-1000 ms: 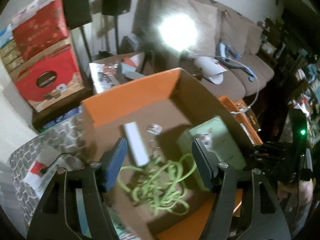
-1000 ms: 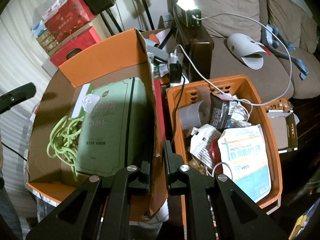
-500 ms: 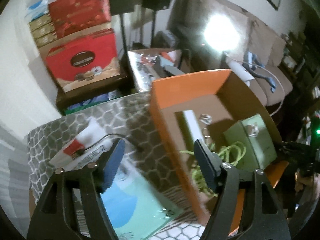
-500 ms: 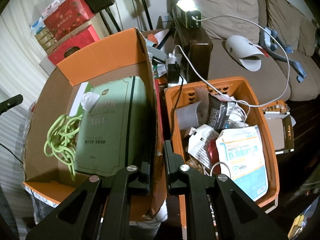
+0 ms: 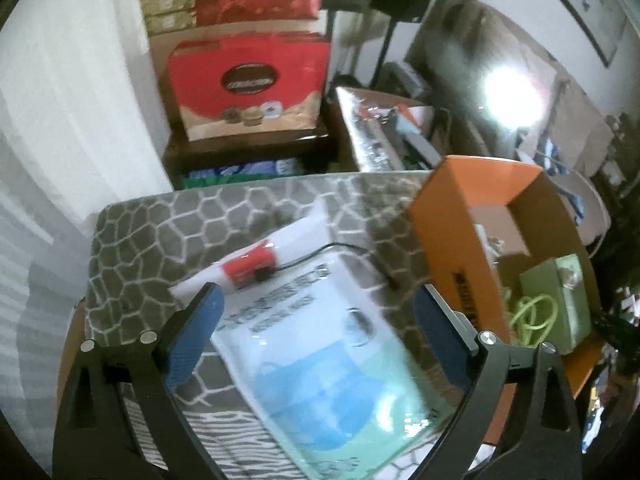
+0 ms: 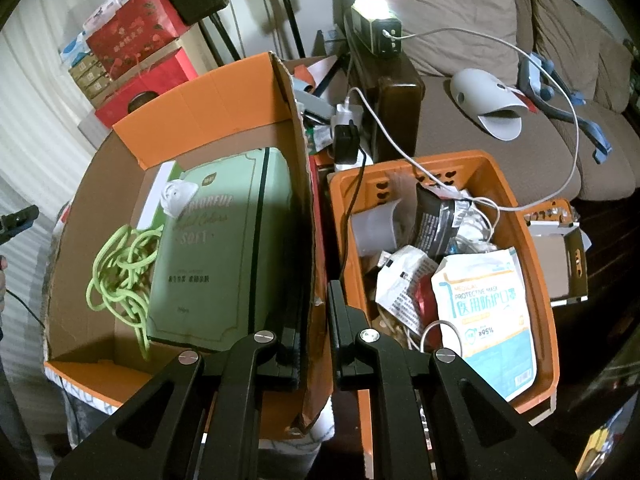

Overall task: Organize objects
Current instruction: 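Move the left gripper back to the medical mask bag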

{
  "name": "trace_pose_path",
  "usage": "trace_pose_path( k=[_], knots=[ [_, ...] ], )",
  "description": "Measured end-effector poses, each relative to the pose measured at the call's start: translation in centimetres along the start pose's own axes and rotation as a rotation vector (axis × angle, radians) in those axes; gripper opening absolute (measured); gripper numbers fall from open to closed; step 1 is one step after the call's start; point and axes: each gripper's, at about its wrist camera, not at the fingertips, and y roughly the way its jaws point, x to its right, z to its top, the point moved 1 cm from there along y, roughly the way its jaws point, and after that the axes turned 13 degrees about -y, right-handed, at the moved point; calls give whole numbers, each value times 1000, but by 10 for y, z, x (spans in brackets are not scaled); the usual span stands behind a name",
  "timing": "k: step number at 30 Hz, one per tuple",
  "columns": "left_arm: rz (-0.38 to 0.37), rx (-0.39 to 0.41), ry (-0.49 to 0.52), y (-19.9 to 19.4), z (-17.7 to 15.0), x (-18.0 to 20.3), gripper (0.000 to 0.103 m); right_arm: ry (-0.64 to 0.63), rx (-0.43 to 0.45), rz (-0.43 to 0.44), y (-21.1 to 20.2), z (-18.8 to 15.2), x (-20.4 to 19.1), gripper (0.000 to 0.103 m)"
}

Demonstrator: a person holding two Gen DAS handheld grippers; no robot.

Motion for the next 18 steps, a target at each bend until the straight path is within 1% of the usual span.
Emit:
trace_pose_path(
  k=[3,5,9,11,13,14,15,18],
  knots=[
    [27,-18,-6,10,1,-14,95,3,0,1,0,-1,-1,10],
    [37,-28,-28,17,2,-26,95,2,0,2,0,-1,0,10],
    [27,-43,-48,31,4,-40,95,2,-1,1,0,-1,0,10],
    [25,-50,-55,39,4,-44,93,1,-1,1,0,-1,0,10],
    [24,-62,-56,45,5,-46,79,1,-4,0,1,-3,1,10],
    [25,-74,-52,50,6,-45,76,1,-6,-1,1,-3,2,10],
    [24,-80,-47,54,6,-44,70,2,-8,-1,2,-4,2,10],
    [33,-100,-28,65,6,-40,59,4,-12,-2,3,-4,3,10]
  ],
)
